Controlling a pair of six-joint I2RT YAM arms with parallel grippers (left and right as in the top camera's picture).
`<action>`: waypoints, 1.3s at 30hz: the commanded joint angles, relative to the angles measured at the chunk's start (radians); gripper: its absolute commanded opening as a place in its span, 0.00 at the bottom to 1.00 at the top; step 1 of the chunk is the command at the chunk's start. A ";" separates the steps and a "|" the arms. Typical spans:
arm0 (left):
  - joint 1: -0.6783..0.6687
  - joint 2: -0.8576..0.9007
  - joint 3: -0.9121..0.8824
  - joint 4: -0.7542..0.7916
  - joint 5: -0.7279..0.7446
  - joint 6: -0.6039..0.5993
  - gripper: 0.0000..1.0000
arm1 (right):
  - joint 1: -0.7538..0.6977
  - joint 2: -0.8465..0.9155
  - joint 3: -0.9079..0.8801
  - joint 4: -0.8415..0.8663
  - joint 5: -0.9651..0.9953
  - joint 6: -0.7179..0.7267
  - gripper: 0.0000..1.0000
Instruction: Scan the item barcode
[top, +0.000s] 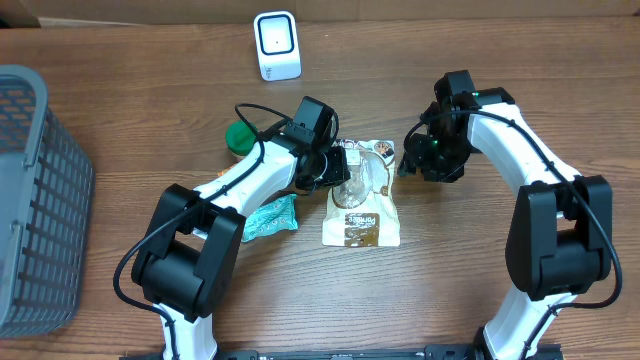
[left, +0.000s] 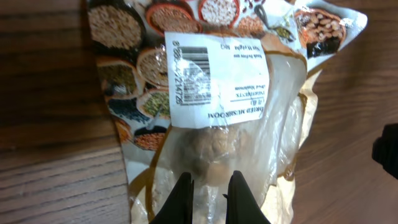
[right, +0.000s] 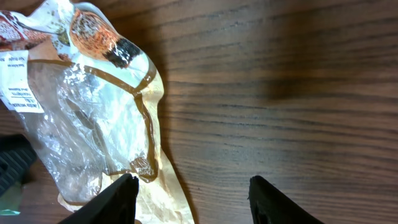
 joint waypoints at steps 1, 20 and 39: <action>-0.005 -0.005 -0.030 0.000 0.039 0.029 0.04 | 0.002 -0.012 0.018 0.006 -0.010 -0.009 0.57; 0.000 0.044 -0.087 0.014 0.021 -0.120 0.04 | -0.024 -0.006 -0.106 0.130 -0.292 -0.103 0.56; 0.000 0.044 -0.087 0.023 0.028 -0.120 0.04 | -0.134 0.082 -0.371 0.436 -0.646 -0.067 0.63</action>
